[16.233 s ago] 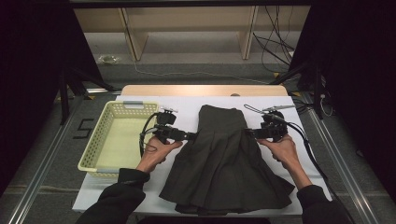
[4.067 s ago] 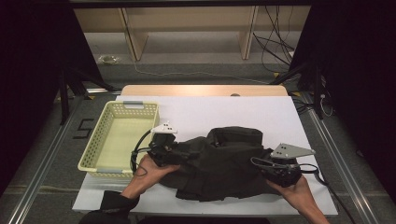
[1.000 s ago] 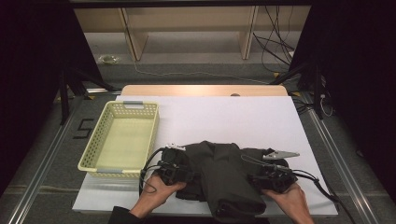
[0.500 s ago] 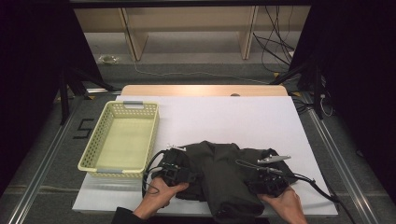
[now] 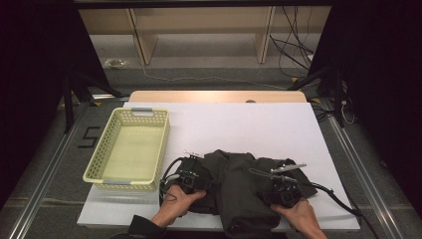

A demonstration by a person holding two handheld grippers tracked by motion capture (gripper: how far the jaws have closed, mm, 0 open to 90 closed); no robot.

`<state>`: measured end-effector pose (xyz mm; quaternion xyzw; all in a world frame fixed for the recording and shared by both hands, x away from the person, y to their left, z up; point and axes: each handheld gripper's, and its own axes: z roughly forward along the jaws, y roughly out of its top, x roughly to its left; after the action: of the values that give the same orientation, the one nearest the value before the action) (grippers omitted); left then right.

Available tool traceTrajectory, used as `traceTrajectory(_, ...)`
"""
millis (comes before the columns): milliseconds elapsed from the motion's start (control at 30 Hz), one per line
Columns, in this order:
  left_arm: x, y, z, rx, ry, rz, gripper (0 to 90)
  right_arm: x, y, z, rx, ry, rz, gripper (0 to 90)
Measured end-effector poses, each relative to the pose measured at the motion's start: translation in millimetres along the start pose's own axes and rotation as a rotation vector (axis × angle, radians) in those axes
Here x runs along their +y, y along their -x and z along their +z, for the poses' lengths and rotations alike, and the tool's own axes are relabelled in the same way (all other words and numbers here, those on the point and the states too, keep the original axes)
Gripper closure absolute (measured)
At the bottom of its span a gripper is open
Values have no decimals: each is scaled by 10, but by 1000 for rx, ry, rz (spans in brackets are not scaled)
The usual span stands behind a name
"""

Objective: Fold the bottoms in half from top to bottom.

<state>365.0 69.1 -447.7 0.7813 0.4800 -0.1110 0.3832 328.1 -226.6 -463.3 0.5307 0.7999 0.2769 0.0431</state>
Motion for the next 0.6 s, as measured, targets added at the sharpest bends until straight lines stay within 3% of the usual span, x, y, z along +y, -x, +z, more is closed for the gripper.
traceTrajectory(100, 27, -14, -28, -2, 12, 12, 846, 24, 10, 18, 15, 2, 4, 598)
traceTrajectory(267, 58, -11, -32, -11, 22, 27, 867, 72, 31, 29, 31, 9, 17, 759)
traceTrajectory(367, 88, -6, -43, -17, 29, 32, 872, 89, 35, 6, 33, 22, 14, 803)
traceTrajectory(600, 237, -21, -95, -52, 100, 22, 875, 176, 105, -191, 36, 151, 39, 829)
